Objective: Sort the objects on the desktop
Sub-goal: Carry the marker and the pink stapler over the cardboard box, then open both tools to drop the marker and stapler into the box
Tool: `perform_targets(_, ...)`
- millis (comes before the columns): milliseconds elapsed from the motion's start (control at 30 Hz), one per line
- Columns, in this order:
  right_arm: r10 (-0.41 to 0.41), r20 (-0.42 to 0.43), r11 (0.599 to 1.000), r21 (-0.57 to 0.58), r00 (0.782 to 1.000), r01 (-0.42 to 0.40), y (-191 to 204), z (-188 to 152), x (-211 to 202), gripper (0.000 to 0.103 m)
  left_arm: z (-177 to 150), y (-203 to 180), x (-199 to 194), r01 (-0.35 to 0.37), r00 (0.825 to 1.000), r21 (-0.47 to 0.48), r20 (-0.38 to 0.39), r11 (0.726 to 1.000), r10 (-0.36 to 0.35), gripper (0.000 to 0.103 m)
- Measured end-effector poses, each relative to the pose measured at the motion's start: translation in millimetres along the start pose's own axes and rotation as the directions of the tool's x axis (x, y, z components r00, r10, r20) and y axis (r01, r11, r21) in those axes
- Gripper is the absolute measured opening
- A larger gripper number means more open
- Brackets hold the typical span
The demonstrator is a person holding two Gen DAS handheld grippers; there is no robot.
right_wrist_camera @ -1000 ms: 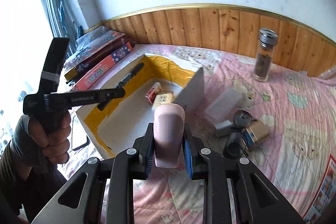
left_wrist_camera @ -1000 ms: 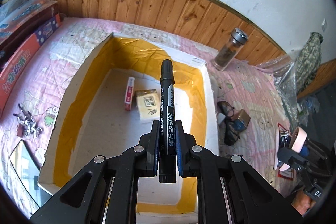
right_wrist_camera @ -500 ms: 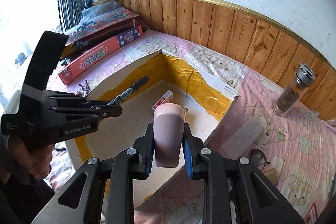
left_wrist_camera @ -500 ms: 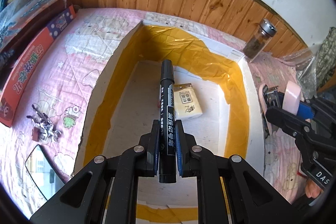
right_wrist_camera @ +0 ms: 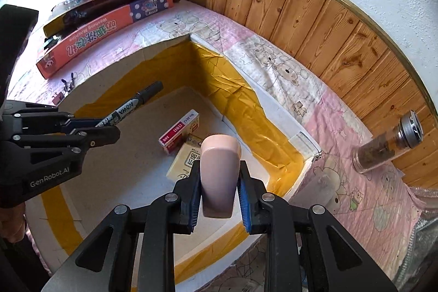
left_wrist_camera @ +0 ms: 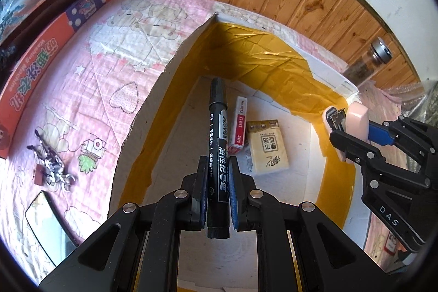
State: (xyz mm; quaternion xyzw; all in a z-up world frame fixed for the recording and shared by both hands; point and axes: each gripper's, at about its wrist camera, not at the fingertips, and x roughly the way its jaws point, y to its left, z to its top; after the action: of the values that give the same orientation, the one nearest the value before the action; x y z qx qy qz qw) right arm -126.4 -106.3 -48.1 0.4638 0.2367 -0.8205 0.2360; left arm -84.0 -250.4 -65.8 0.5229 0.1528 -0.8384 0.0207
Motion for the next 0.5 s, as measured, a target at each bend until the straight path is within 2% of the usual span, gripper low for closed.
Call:
perform_targets(233, -0.032, -0.111, 0.995, -0.093, 0.993, 0.022, 2.7, 11.1, 30.8, 0.026, 5.4, 6.2, 10.2, 0.034, 0.998, -0.044, -0.05, 0.998, -0.036, 0.013)
perform_targets(333, -0.064, -0.159, 0.988, -0.152, 0.985, 0.04, 8.2, 11.7, 42.3, 0.026, 5.3, 8.3, 13.3, 0.037, 0.997, -0.053, -0.066, 0.998, -0.041, 0.013)
perform_targets(500, -0.094, -0.211, 0.982, -0.183, 0.973, 0.055, 7.4, 11.2, 57.7, 0.026, 4.6, 10.7, 17.8, 0.041, 0.995, -0.063, -0.084, 0.997, -0.046, 0.013)
